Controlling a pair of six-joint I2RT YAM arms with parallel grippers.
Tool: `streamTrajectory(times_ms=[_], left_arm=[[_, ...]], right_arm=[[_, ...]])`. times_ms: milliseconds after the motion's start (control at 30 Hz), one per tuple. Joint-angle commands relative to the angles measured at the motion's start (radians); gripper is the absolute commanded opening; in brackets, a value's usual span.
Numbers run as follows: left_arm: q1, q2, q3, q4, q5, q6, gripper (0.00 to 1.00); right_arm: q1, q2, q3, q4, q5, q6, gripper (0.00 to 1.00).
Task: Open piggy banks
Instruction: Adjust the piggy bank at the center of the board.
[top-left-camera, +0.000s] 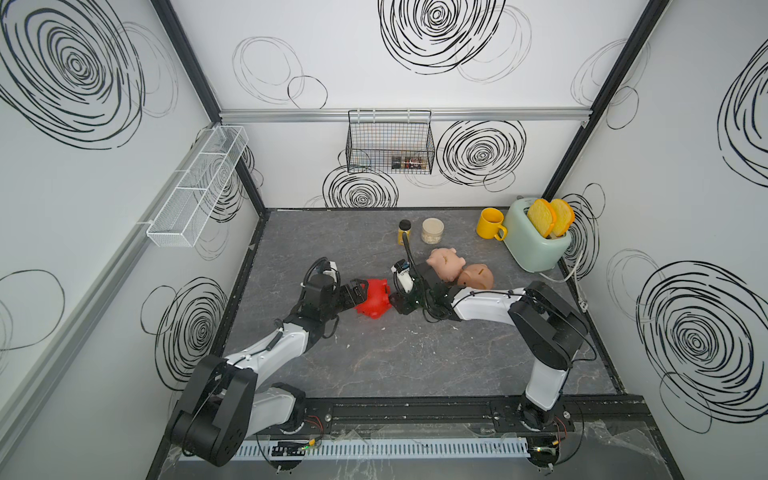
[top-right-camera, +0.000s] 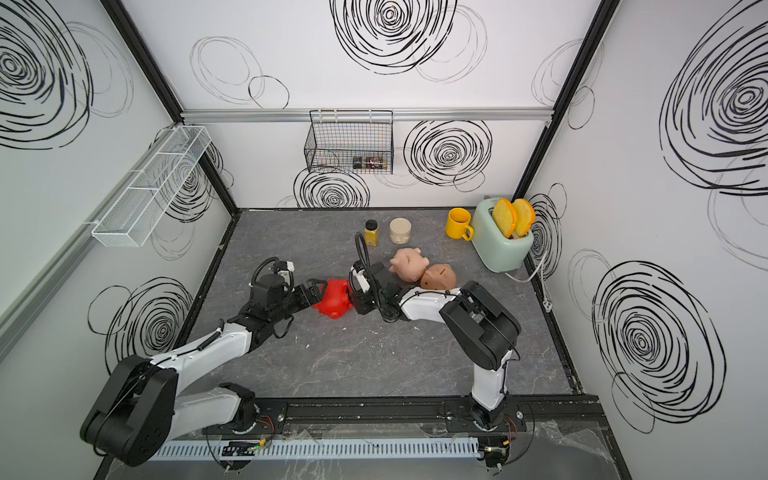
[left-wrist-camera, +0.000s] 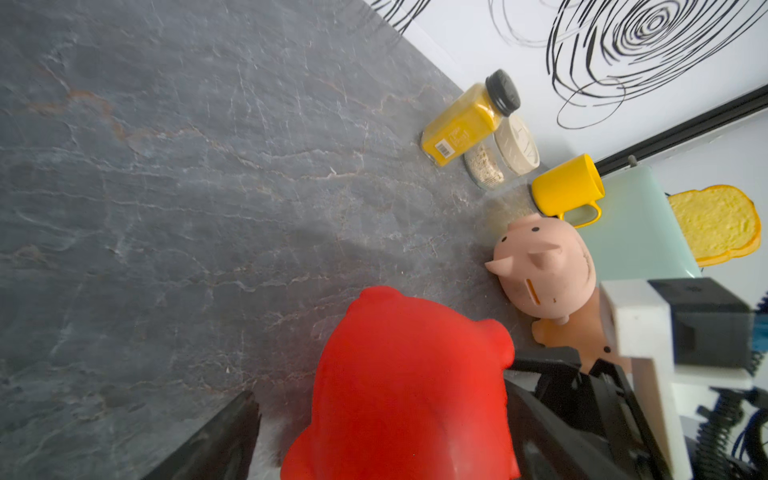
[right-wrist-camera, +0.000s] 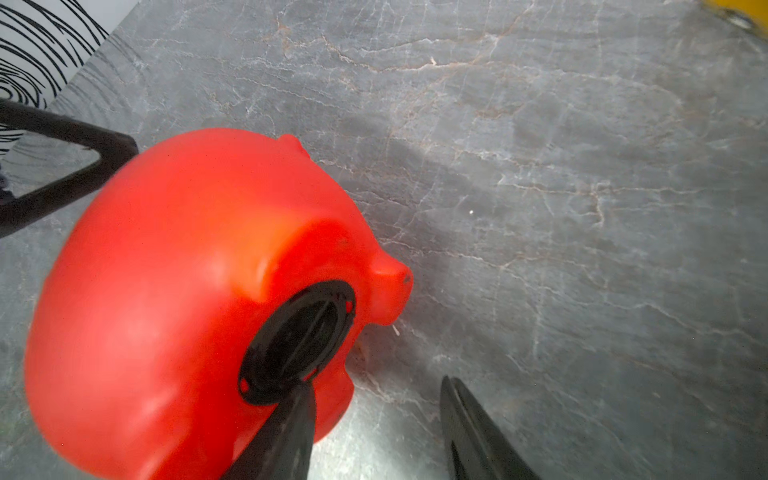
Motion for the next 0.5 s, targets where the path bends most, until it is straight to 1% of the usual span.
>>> streamTrajectory(times_ms=[0, 200, 367, 467], left_arm=[[0.007, -0.007, -0.018, 0.129, -0.025, 0.026, 0.96], [0.007, 0.011, -0.044, 0.213, -0.008, 0.067, 0.96], [0.006, 0.021, -0.058, 0.223, -0.024, 0.101, 0.96], [0.006, 0.022, -0.073, 0.236, 0.002, 0.101, 0.96]], right_arm=[[0.007, -0.016, -0.006, 0.027, -0.015, 0.018, 0.54], [0.019, -0.003, -0.006, 0.036, -0.045, 0.030, 0.54], [0.031, 0.009, -0.001, 0.039, -0.051, 0.032, 0.54], [0.032, 0.011, -0.006, 0.054, -0.066, 0.039, 0.54]])
